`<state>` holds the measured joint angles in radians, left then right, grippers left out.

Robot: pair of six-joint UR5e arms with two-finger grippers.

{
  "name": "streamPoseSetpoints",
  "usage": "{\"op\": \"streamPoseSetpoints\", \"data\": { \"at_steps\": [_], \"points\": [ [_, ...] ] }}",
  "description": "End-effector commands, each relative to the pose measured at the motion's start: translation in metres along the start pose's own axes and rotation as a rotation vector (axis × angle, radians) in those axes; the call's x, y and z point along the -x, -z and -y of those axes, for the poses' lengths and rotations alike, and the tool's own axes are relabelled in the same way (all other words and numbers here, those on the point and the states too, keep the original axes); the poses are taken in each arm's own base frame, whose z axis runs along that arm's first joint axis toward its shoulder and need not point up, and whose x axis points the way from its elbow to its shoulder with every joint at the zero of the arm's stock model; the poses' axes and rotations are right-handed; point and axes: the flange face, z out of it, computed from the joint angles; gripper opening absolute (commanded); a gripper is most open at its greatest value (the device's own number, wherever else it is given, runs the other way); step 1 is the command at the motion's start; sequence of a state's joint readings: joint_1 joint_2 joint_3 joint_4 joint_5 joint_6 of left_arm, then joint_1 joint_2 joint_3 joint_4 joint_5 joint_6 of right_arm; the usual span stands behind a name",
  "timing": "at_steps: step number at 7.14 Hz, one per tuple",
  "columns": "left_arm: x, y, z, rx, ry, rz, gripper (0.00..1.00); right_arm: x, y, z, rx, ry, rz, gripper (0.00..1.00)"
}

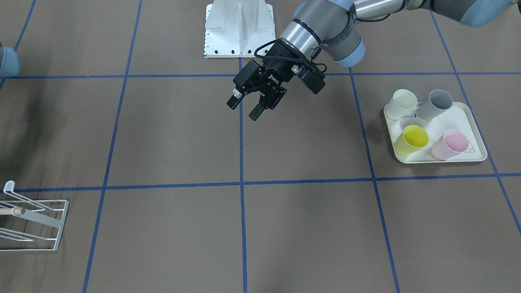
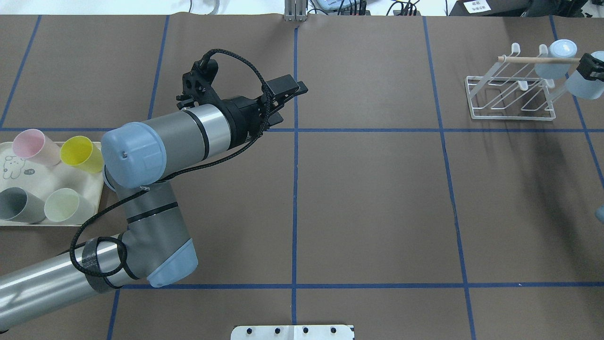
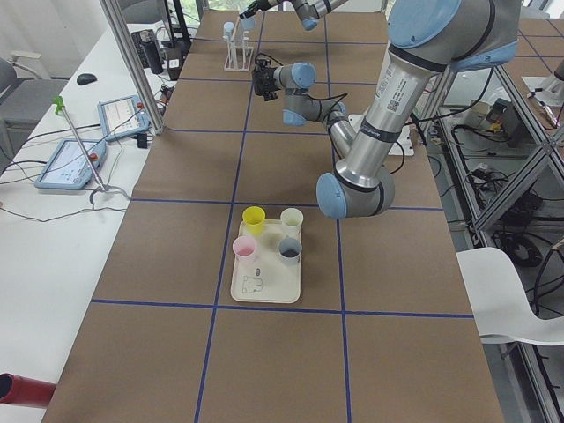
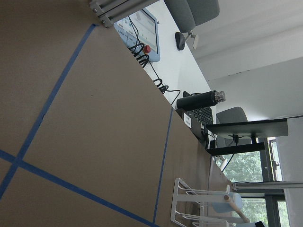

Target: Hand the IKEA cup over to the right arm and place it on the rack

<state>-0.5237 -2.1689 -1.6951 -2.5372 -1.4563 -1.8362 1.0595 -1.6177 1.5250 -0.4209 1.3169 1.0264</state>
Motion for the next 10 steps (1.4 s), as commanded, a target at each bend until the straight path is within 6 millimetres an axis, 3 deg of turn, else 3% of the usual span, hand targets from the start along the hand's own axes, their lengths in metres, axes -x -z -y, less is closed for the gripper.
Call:
{"op": "streamPoseSetpoints", "data": {
  "at_steps": [1, 2, 3, 5, 7, 8, 9, 10],
  "points": [
    [0.0, 0.0, 0.0, 0.0, 0.0, 0.0, 1.0, 0.001, -0.004, -0.001, 0.002, 0.003, -0.003, 0.42],
    [0.0, 0.0, 0.0, 0.001, 0.0, -0.001, 1.0, 0.003, -0.005, 0.0, -0.001, 0.0, 0.001, 0.93],
    [0.0, 0.001, 0.001, -0.001, 0.0, -0.002, 1.0, 0.004, -0.004, 0.001, -0.004, -0.001, 0.006, 0.99],
    [0.0, 0.001, 0.001, -0.001, 0.0, 0.0, 1.0, 0.003, -0.003, 0.001, 0.0, -0.001, 0.01, 1.0],
    [0.003, 0.002, 0.009, -0.012, -0.034, 0.029, 1.0, 0.026, 0.013, 0.018, -0.017, -0.025, 0.067, 1.0],
    [-0.007, 0.014, 0.026, 0.009, -0.141, 0.095, 1.0, 0.037, 0.025, 0.025, 0.006, -0.04, 0.116, 1.0],
    [-0.023, 0.044, 0.066, 0.029, -0.215, 0.218, 1.0, 0.048, 0.041, 0.032, 0.039, -0.09, 0.173, 1.0],
    [-0.042, 0.077, 0.119, 0.084, -0.281, 0.336, 1.0, 0.067, 0.06, 0.042, 0.089, -0.173, 0.234, 1.0]
  ]
}}
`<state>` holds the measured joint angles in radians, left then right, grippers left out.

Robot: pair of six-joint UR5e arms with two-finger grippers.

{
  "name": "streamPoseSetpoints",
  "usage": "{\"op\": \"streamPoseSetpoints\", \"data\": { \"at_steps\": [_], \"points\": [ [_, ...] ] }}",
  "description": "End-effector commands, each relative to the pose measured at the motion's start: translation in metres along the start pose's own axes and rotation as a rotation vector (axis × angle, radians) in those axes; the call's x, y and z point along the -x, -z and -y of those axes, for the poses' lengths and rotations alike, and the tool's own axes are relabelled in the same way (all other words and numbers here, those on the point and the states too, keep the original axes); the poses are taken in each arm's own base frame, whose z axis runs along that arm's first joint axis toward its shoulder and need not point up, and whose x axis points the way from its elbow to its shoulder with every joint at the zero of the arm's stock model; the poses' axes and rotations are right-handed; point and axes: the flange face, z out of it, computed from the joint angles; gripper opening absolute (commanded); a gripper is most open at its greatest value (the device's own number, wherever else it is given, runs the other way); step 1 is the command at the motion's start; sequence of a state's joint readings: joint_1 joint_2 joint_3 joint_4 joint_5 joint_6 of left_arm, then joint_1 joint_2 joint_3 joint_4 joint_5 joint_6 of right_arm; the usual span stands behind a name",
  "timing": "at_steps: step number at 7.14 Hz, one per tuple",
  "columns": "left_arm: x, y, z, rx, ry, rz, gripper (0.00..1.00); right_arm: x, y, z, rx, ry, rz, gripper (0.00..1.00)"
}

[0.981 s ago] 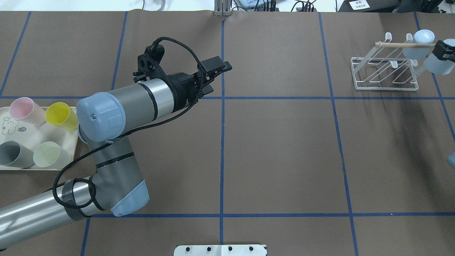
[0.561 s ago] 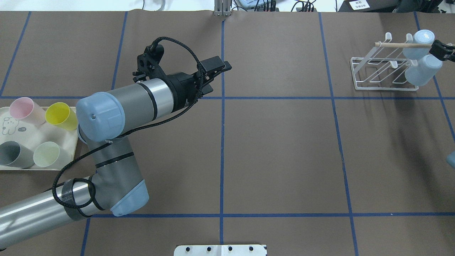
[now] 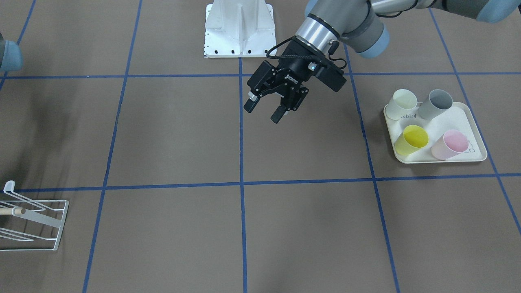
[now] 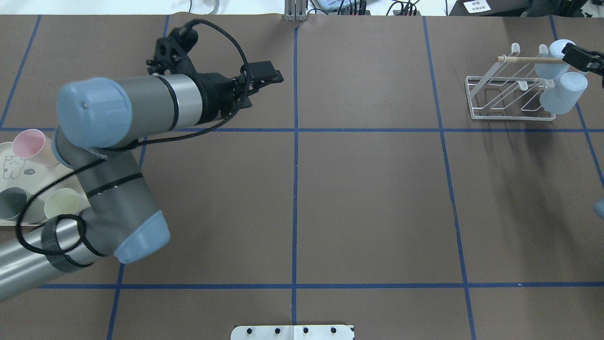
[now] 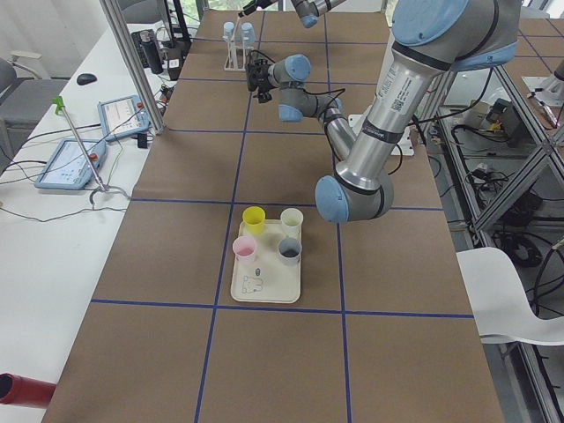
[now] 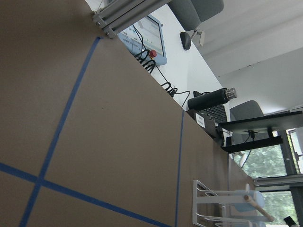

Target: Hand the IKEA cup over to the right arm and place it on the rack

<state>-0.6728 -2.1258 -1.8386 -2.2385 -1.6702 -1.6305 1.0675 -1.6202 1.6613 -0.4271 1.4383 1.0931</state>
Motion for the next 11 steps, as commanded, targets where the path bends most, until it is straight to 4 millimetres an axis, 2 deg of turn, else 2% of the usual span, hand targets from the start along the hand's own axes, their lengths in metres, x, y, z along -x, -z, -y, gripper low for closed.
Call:
{"op": "streamPoseSetpoints", "data": {
  "at_steps": [1, 2, 3, 4, 6, 7, 8, 9, 10, 11],
  "points": [
    [0.025, 0.07, 0.102, 0.129, -0.125, 0.226, 1.0, 0.051, 0.035, 0.019, 0.079, -0.15, 0.093, 1.0],
    [0.079, 0.095, 0.137, 0.175, -0.213, 0.29, 1.0, 0.086, 0.054, 0.031, 0.143, -0.262, 0.138, 1.0],
    [0.138, 0.118, 0.158, 0.234, -0.305, 0.346, 1.0, 0.112, 0.068, 0.037, 0.211, -0.349, 0.196, 1.0],
    [0.181, 0.137, 0.176, 0.279, -0.337, 0.388, 1.0, 0.13, 0.074, 0.039, 0.256, -0.406, 0.239, 1.0],
    [0.223, 0.154, 0.204, 0.393, -0.384, 0.478, 1.0, 0.214, 0.072, 0.019, 0.355, -0.568, 0.344, 1.0],
    [0.251, 0.154, 0.215, 0.447, -0.422, 0.529, 1.0, 0.234, 0.075, 0.005, 0.382, -0.584, 0.366, 1.0],
    [0.285, 0.154, 0.237, 0.469, -0.44, 0.555, 1.0, 0.269, 0.077, -0.01, 0.383, -0.582, 0.405, 1.0],
    [0.311, 0.15, 0.247, 0.495, -0.461, 0.57, 1.0, 0.295, 0.077, -0.038, 0.373, -0.582, 0.419, 1.0],
    [0.335, 0.151, 0.251, 0.515, -0.458, 0.587, 1.0, 0.319, 0.078, -0.055, 0.363, -0.586, 0.436, 1.0],
    [0.359, 0.152, 0.251, 0.531, -0.481, 0.589, 1.0, 0.332, 0.078, -0.063, 0.366, -0.594, 0.446, 1.0]
  ]
}}
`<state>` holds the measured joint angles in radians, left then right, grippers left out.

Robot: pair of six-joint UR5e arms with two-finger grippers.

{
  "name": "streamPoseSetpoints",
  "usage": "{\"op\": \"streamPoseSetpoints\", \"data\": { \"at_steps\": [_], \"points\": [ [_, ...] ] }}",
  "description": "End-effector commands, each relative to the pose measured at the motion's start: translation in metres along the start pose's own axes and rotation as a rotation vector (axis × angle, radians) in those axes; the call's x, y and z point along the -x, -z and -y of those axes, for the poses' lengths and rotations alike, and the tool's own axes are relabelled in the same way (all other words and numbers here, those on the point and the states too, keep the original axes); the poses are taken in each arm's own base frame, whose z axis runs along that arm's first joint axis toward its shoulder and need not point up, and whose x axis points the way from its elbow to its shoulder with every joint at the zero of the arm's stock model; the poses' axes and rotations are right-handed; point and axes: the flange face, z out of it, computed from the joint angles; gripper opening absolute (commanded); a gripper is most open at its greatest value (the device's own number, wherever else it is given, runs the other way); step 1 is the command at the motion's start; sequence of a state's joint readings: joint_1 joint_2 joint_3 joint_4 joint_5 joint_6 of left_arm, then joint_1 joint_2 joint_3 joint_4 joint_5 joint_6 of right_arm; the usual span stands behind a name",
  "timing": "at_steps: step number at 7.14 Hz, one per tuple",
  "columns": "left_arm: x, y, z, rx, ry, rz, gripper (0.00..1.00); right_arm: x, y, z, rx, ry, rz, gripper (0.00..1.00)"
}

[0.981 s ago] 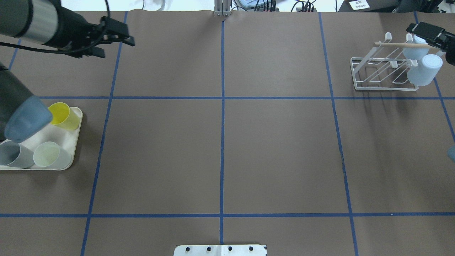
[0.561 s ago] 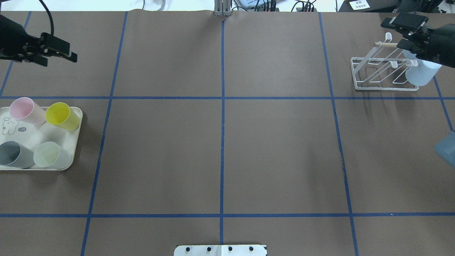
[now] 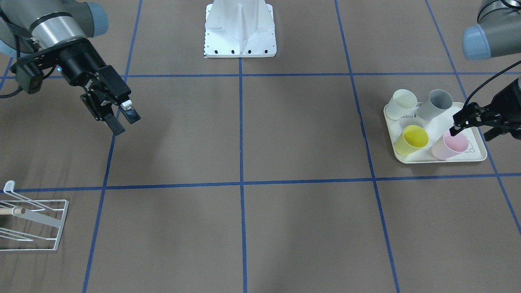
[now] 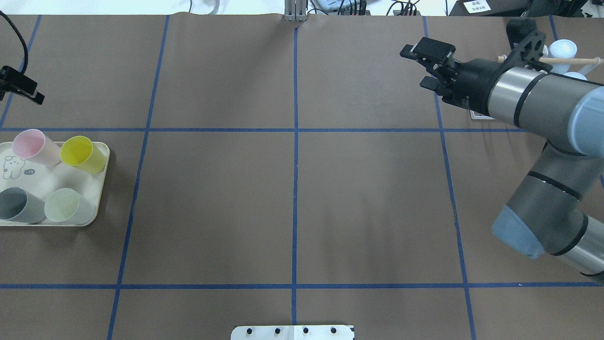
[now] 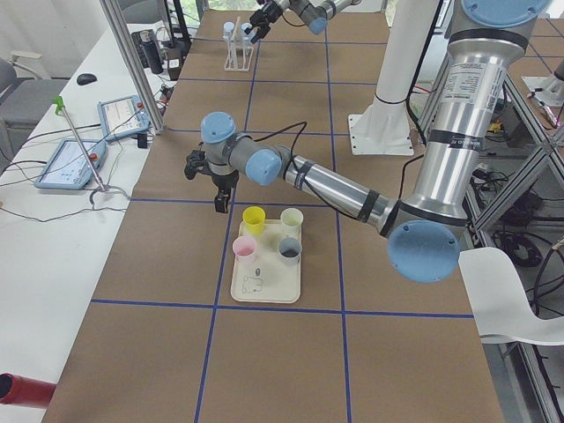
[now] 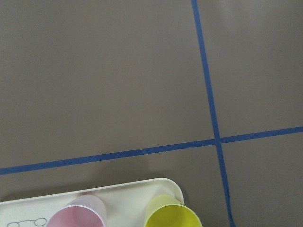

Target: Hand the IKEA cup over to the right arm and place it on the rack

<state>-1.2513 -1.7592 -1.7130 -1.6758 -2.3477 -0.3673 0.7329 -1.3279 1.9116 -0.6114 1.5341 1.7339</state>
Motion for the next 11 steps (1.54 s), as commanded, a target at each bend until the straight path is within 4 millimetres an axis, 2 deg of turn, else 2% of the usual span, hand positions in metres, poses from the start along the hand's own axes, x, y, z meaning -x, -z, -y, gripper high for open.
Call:
{"op": "streamPoseSetpoints", "data": {
  "at_steps": [1, 3, 4, 6, 10, 11],
  "points": [
    [0.042, -0.035, -0.007, 0.021, -0.033, 0.008, 1.0, 0.016, -0.018, -0.026, 0.008, -0.074, 0.033, 1.0],
    [0.079, -0.068, -0.011, 0.02, -0.033, 0.008, 1.0, 0.022, -0.019, -0.032, 0.018, -0.086, 0.043, 1.0],
    [0.088, -0.076, -0.017, 0.022, -0.031, 0.008, 1.0, 0.022, -0.019, -0.032, 0.018, -0.087, 0.045, 1.0],
    [0.096, -0.081, -0.028, 0.034, -0.021, 0.013, 1.0, 0.022, -0.019, -0.032, 0.02, -0.087, 0.046, 1.0],
    [0.096, -0.087, -0.032, 0.047, -0.012, 0.02, 1.0, 0.02, -0.02, -0.032, 0.019, -0.086, 0.043, 1.0],
    [0.093, -0.097, -0.036, 0.063, -0.02, 0.021, 1.0, 0.019, -0.021, -0.032, 0.019, -0.085, 0.04, 1.0]
  ]
}}
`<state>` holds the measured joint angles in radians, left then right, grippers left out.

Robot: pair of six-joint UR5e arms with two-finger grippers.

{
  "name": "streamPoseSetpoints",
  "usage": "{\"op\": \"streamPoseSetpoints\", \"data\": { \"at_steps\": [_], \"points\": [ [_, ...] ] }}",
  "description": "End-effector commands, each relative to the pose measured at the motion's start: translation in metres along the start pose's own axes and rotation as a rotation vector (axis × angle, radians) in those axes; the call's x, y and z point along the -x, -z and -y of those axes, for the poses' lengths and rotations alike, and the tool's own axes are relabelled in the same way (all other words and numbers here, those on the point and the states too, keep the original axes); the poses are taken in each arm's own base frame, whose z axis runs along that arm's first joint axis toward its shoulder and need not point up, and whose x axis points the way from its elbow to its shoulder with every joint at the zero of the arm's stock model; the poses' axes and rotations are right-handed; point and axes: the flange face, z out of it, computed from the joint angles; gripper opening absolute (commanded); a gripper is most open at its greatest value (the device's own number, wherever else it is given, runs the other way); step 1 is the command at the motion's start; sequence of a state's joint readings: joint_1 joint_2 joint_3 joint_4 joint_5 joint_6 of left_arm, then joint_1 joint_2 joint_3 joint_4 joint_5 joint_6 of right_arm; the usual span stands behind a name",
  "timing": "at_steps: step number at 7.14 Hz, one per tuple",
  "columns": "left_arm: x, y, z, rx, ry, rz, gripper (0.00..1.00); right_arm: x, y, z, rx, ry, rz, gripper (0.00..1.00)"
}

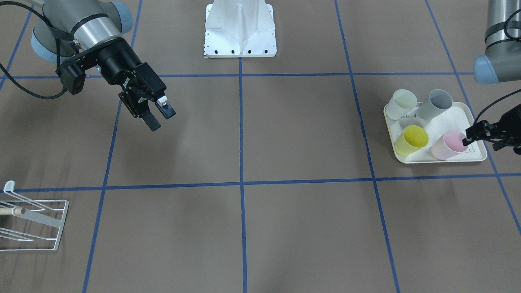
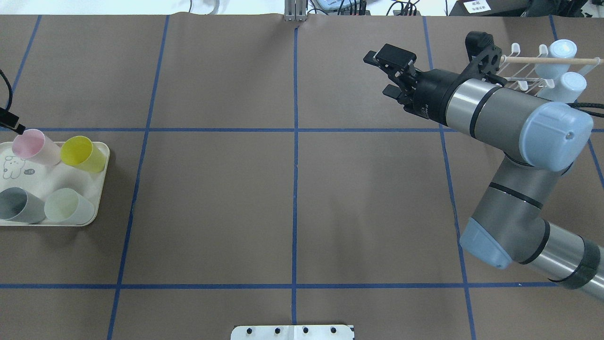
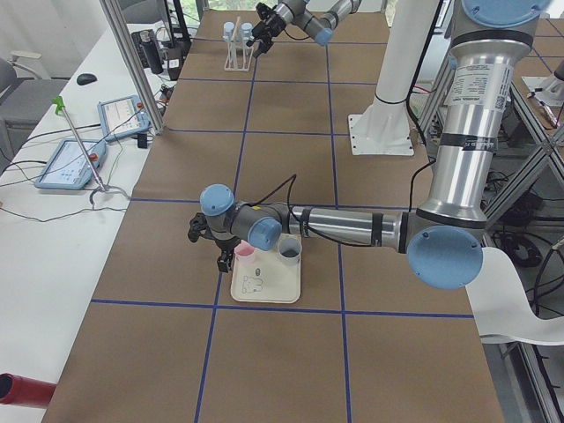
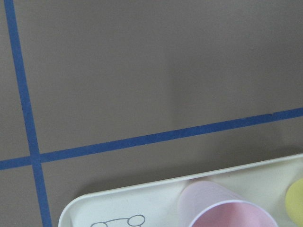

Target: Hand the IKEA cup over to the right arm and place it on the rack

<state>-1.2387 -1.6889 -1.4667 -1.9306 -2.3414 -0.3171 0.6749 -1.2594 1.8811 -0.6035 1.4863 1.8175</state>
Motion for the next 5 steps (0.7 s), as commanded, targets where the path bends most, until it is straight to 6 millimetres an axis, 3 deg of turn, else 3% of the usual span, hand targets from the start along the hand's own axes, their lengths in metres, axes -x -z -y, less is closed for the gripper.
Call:
{"op": "streamPoseSetpoints", "data": {
  "at_steps": [1, 3, 4, 5],
  "points": [
    [-0.0069, -0.0166, -0.0046, 0.03, -0.009, 0.002, 1.0, -0.0032, -0.0024, 0.0004, 0.0, 0.002, -0.006, 1.0],
    [-0.0075, -0.0181, -0.0064, 0.034, -0.018, 0.0, 1.0, -0.0032, -0.0024, 0.0004, 0.0, 0.002, -0.006, 1.0],
    [-0.006, -0.0192, -0.0075, 0.038, -0.012, 0.002, 0.56, -0.0032, -0.0024, 0.0004, 0.0, 0.002, -0.006, 1.0],
    [-0.0057, -0.0204, -0.0078, 0.041, -0.013, 0.004, 0.19, -0.0032, -0.0024, 0.0004, 0.0, 0.002, -0.006, 1.0]
  ]
}}
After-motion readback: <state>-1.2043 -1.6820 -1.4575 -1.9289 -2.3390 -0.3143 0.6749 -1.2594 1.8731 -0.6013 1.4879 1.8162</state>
